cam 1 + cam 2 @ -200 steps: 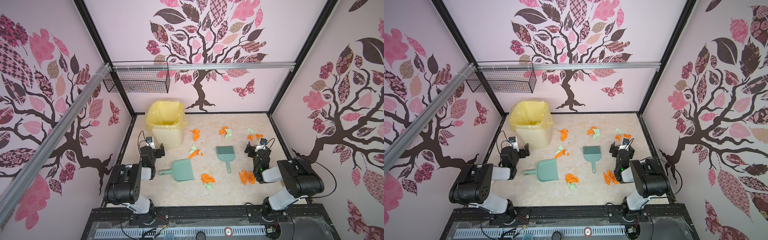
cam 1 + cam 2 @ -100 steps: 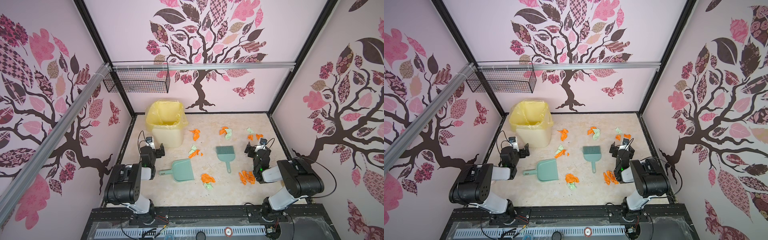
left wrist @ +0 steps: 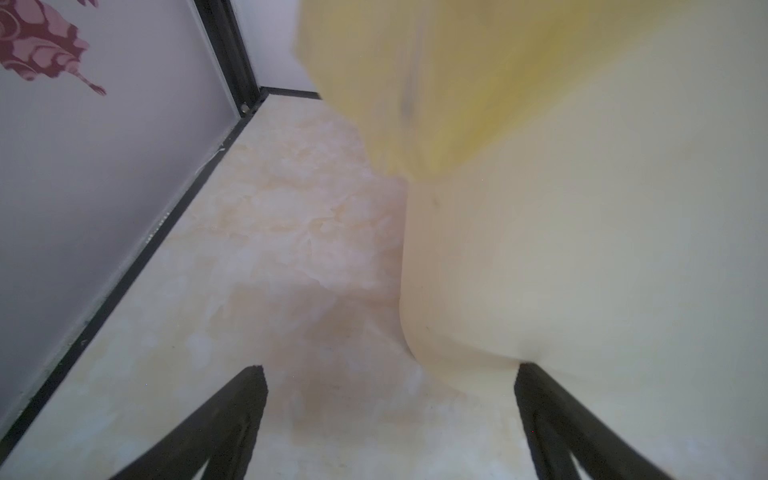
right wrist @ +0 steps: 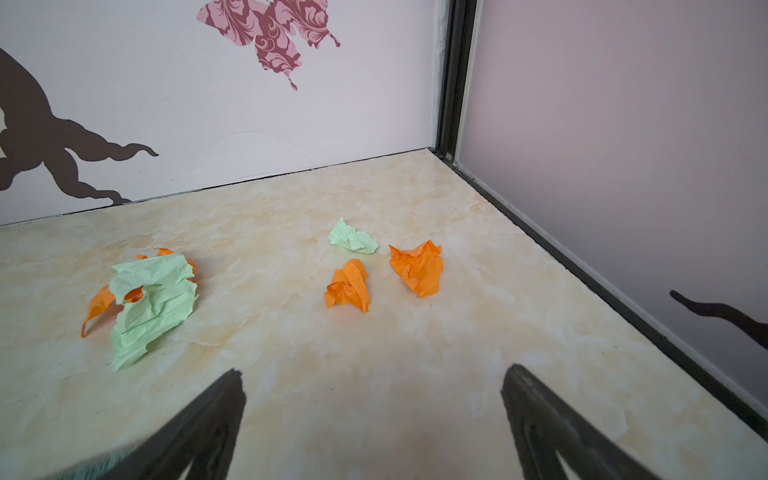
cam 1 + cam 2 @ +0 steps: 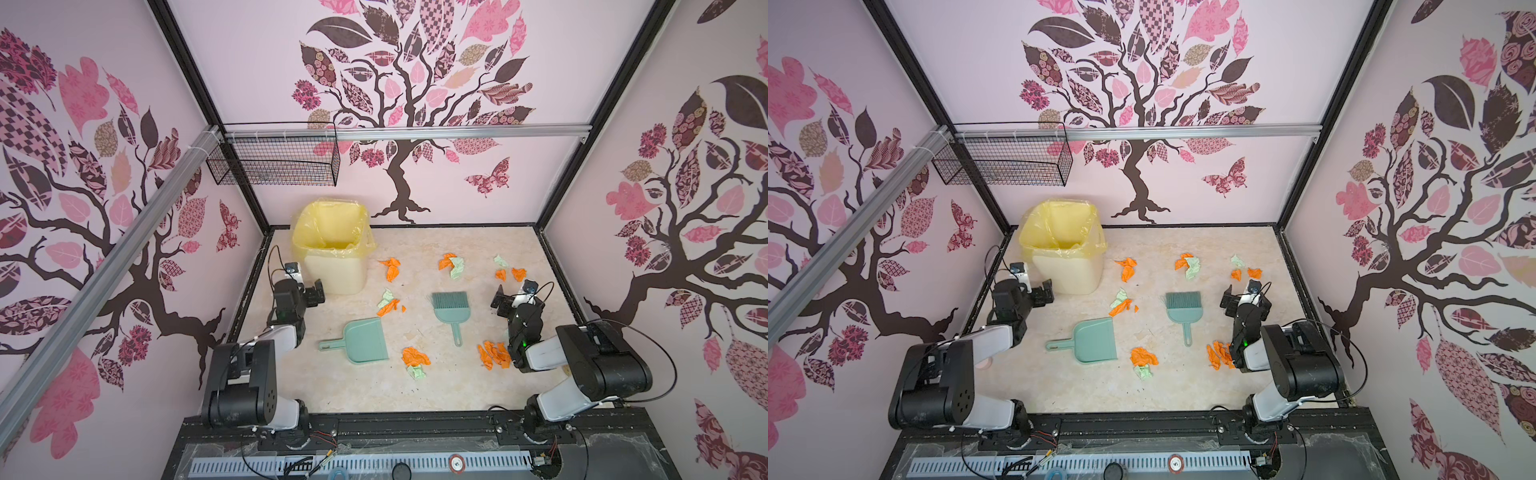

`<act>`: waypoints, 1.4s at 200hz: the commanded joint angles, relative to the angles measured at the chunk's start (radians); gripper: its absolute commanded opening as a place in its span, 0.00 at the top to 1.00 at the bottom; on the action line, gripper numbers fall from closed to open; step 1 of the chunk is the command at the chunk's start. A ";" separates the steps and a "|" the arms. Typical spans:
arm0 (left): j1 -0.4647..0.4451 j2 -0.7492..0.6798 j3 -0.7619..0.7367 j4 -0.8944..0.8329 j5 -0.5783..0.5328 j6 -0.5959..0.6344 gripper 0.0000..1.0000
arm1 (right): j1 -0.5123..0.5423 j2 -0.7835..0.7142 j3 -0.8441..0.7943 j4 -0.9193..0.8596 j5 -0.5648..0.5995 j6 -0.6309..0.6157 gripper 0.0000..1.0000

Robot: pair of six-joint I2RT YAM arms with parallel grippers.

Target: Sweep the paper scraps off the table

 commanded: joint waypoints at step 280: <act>-0.050 -0.477 0.228 -1.016 0.636 0.210 0.07 | 0.473 -0.442 0.461 -1.656 -0.082 0.504 0.24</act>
